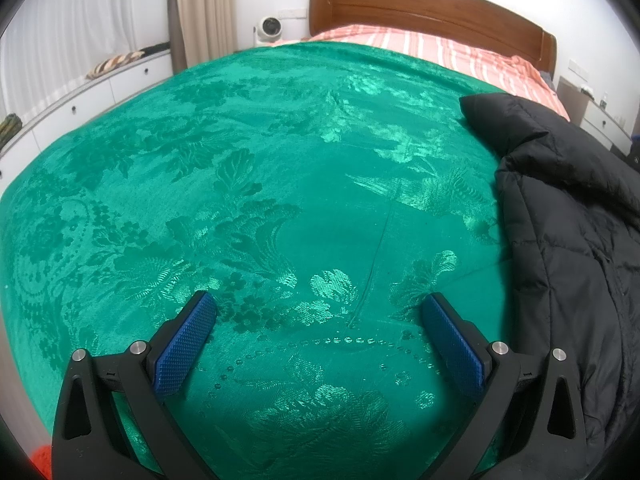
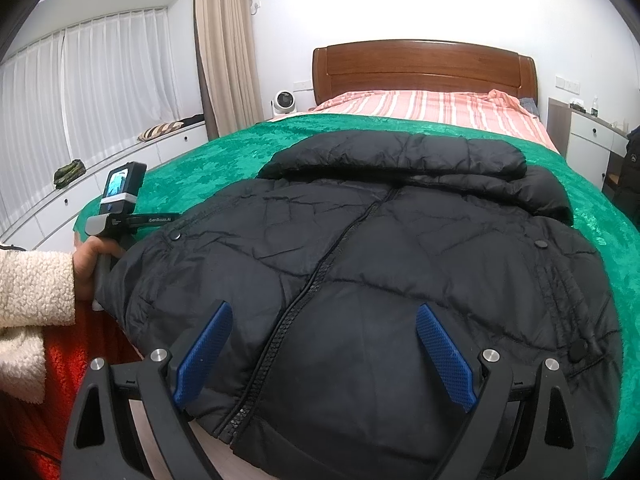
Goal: Fold large clothes
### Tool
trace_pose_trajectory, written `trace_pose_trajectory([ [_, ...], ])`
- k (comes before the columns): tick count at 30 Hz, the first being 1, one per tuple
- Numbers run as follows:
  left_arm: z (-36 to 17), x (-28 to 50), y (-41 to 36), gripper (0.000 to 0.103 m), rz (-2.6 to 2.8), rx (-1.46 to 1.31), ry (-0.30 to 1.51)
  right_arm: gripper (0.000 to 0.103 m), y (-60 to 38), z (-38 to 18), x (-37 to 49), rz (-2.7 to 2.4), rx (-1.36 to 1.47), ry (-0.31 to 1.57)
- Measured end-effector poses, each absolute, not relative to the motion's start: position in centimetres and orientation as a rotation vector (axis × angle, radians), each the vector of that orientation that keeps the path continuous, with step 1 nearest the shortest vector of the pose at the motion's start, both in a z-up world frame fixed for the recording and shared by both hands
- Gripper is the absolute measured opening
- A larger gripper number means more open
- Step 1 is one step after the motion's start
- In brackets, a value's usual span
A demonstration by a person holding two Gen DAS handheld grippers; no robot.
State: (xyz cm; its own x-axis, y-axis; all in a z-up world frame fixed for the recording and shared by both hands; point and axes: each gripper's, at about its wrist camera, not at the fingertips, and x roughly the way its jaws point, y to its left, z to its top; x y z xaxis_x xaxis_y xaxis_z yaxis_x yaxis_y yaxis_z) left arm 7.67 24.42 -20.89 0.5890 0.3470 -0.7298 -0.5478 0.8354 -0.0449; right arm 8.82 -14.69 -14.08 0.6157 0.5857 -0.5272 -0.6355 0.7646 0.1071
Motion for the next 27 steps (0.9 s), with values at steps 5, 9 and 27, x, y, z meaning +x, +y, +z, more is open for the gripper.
trace_pose_trajectory([
  [5,-18.8,8.0,26.1,0.102,0.465,-0.371,0.881,0.093,-20.5,-11.6,10.8,0.577,0.078,0.564],
  [9,-15.7,5.8,27.2,0.102,0.27,-0.574,0.821,0.094,-29.3,-9.9,12.3,0.361,0.251,0.58],
  [27,-17.1,4.7,14.8,0.102,-0.133,-0.423,1.086,0.094,-34.2,-16.9,11.5,0.239,0.36,0.976],
])
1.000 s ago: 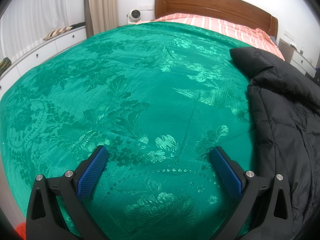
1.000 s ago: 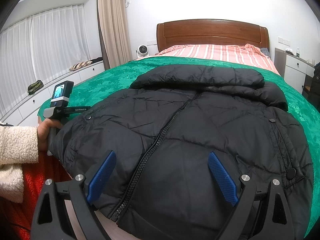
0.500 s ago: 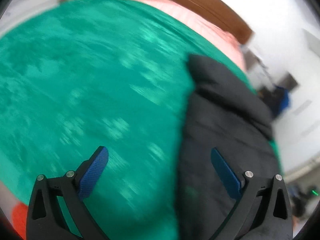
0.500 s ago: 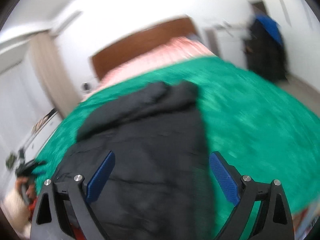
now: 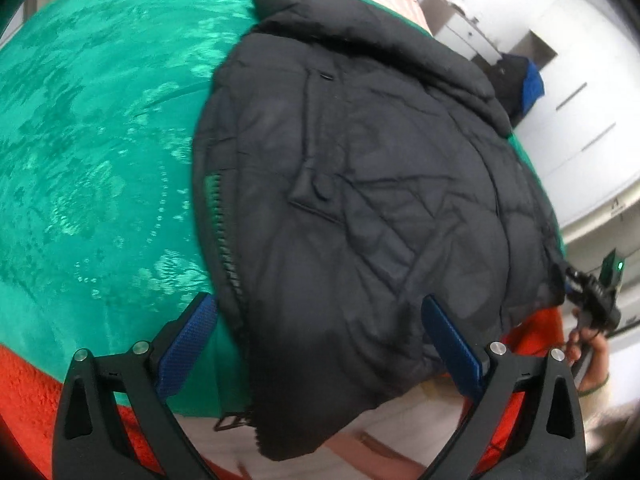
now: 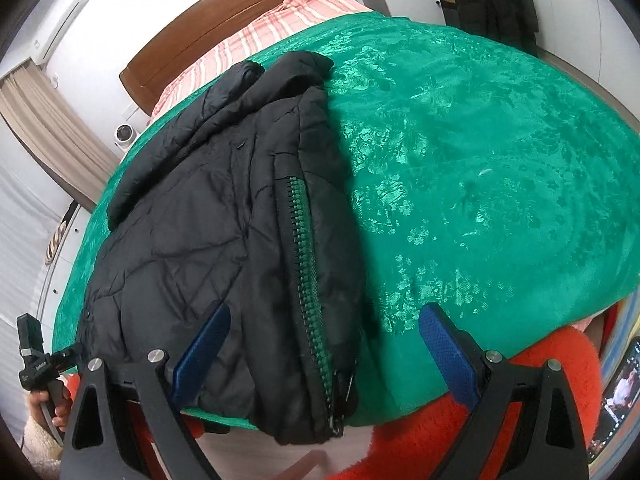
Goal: Fold large clothes
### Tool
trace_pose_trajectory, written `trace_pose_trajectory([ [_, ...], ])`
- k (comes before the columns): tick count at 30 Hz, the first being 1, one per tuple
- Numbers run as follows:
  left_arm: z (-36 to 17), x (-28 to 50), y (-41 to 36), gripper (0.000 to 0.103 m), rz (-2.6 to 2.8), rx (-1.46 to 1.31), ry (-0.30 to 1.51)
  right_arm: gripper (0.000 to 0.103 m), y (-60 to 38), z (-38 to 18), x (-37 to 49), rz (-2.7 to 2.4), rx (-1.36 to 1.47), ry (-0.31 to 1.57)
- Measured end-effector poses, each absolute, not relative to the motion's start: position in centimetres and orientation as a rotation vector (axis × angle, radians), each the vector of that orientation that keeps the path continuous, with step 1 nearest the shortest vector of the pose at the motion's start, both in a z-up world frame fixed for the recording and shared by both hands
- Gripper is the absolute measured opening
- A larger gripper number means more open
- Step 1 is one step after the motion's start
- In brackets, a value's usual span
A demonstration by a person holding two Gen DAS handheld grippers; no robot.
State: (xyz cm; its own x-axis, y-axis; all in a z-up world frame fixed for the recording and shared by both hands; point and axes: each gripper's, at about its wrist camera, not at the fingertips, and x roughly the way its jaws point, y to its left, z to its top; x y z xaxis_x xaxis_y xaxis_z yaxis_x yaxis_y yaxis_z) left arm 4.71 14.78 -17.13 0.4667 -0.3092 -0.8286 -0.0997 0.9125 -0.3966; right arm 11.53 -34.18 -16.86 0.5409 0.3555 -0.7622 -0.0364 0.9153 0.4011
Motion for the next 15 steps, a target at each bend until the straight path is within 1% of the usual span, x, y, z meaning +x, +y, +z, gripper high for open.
trace_pose_trajectory([
  [6,-17.9,4.2,14.0,0.102,-0.129,-0.401,1.1,0.094,-33.3,-18.0,12.0,0.248,0.364,0.998],
  [15,-18.4,3.6,13.7,0.102,-0.128,-0.383,1.106,0.094,-32.8,-18.2,12.2,0.254,0.347,1.019],
])
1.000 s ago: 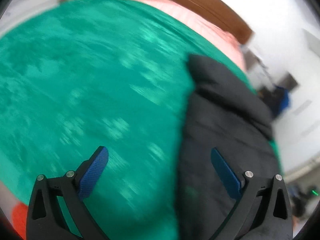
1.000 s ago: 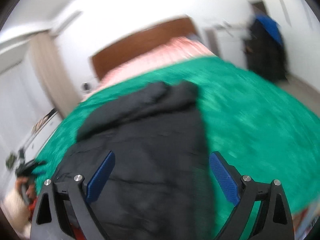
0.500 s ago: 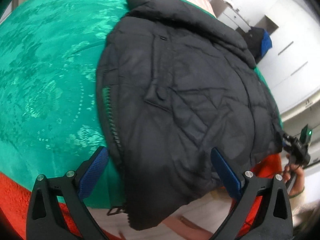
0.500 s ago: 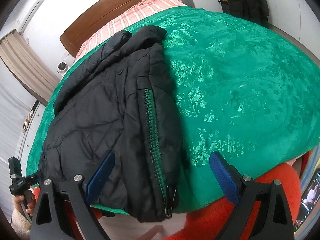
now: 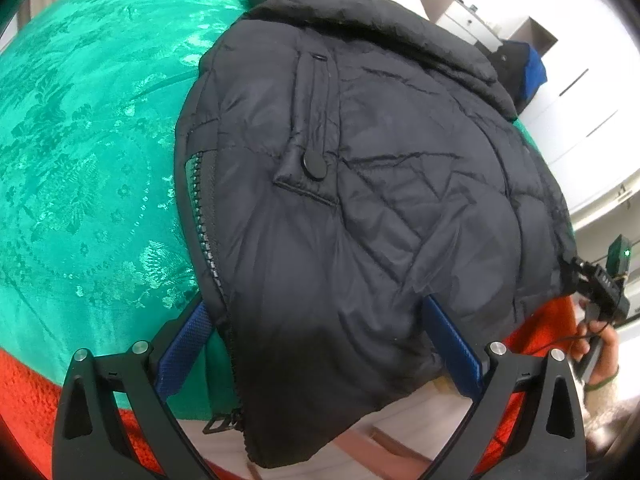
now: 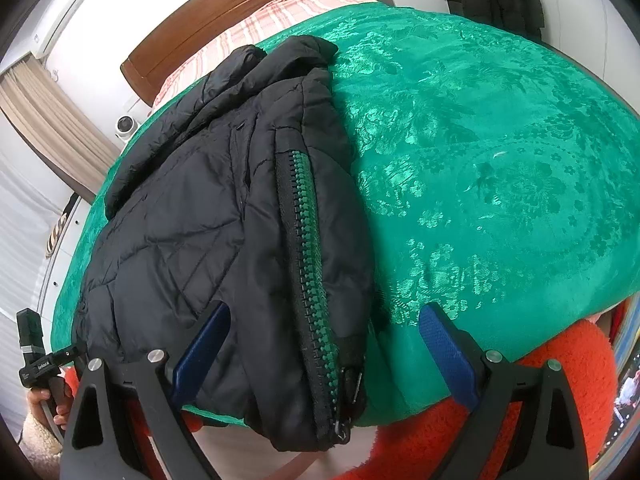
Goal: Fold large clothes
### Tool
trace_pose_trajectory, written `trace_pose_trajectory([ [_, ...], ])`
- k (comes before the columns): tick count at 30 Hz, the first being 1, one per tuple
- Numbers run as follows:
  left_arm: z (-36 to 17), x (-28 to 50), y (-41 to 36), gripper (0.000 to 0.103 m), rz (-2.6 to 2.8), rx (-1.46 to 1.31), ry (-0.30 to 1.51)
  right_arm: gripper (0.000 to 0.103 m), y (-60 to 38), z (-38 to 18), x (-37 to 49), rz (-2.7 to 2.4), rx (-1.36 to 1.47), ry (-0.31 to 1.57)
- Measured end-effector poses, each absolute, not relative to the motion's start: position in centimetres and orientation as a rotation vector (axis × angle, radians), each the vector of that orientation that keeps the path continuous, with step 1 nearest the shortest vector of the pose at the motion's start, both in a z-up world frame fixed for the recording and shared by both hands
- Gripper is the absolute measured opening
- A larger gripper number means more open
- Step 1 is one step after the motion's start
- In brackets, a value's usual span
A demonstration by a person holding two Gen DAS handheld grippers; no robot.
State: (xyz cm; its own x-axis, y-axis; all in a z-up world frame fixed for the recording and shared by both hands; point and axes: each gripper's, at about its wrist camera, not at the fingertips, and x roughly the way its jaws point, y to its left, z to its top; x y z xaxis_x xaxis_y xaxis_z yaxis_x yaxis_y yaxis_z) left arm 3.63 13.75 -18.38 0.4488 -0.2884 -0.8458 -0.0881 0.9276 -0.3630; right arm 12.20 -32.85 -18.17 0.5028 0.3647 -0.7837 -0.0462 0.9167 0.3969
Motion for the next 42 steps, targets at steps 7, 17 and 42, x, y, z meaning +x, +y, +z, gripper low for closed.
trace_pose_trajectory([
  [7,-18.6,3.2,13.1,0.102,-0.138,-0.357,1.126,0.094,-32.2,-18.3,12.2,0.28,0.278,1.073],
  [17,-18.4,2.5,12.6,0.057,-0.093,-0.3,1.196,0.089,-32.6,-18.7,13.6,0.408,0.267,1.164],
  [42,-1.1,-1.0,19.0,0.015,-0.291,-0.509,0.941,0.022,-34.5,-3.4,17.4,0.81,0.632,1.056],
])
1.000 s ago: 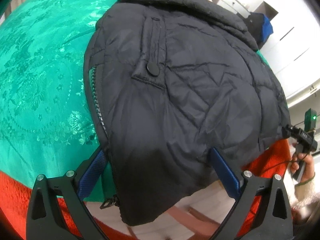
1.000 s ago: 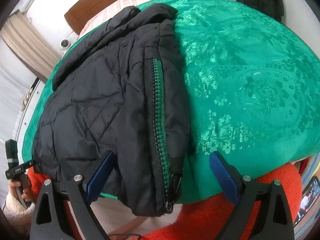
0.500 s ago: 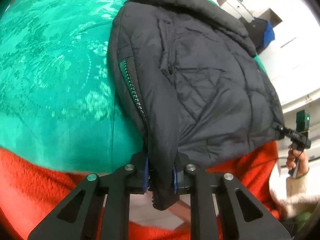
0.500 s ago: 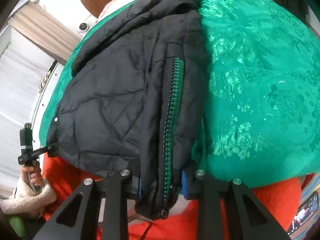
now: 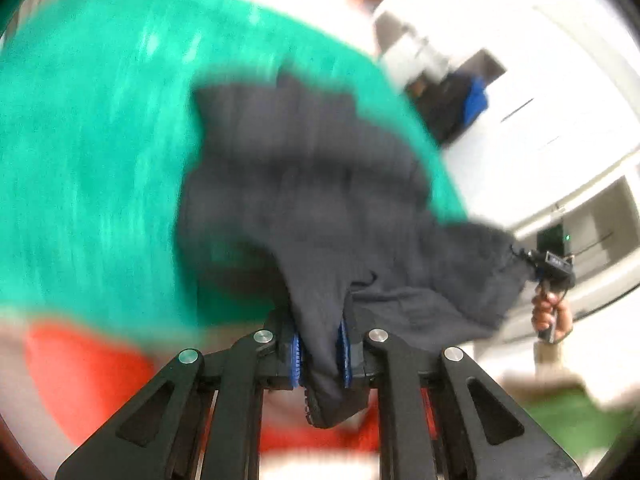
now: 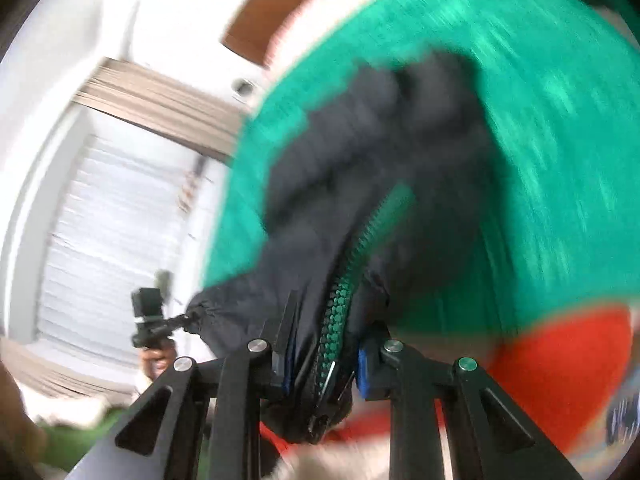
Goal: Fold large clothes
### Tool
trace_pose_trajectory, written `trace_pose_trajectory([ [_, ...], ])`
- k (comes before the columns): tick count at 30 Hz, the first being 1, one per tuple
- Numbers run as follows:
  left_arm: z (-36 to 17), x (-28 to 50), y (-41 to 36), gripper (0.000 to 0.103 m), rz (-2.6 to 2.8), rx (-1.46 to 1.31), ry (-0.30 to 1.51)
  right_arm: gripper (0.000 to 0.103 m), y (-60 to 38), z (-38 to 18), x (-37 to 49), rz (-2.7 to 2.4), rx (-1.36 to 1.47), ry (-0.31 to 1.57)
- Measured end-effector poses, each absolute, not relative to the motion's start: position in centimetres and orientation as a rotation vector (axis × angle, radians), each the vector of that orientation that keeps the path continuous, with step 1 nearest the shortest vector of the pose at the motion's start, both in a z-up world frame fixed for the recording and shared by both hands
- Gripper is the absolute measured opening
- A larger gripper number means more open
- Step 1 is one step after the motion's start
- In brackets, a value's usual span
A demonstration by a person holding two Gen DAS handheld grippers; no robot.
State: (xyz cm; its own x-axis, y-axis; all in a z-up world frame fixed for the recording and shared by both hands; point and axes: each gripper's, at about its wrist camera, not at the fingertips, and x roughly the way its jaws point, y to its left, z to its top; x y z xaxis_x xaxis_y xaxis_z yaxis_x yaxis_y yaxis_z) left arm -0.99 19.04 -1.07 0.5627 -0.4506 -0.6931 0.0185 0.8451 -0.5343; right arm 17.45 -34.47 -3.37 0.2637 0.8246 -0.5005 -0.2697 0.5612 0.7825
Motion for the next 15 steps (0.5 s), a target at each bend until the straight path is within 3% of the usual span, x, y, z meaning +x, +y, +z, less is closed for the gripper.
trace_pose_trajectory([
  [3,2.8,7.7,20.5,0.03,-0.262,-0.536,0.782,0.028,-34.2,-2.2,26.7,0.776,0.727,0.933],
  [5,3.7,14.3,21.4,0.065,-0.251,-0.555,0.776,0.05,-34.1,-3.4,33.3,0.731,0.788,0.907],
  [6,3.7,16.1,22.0,0.075,-0.207,-0.557,0.785,0.082,-34.0,-4.1,35.1,0.703,0.807,0.914],
  [7,3.6,17.9,23.0,0.095,-0.104,-0.542,0.798,0.102,-34.0,-4.8,36.8,0.65,0.825,0.913],
  [8,3.2,19.1,23.7,0.099,-0.029,-0.543,0.808,0.103,-34.5,-5.4,38.0,0.564,0.833,0.886],
  [12,0.3,18.7,26.6,0.099,0.048,-0.56,0.888,0.103,-34.3,-6.7,38.9,0.488,0.796,0.876],
  [15,-3.0,19.0,26.2,0.099,0.057,-0.453,0.947,0.103,-31.2,-7.3,38.7,0.493,0.55,0.939],
])
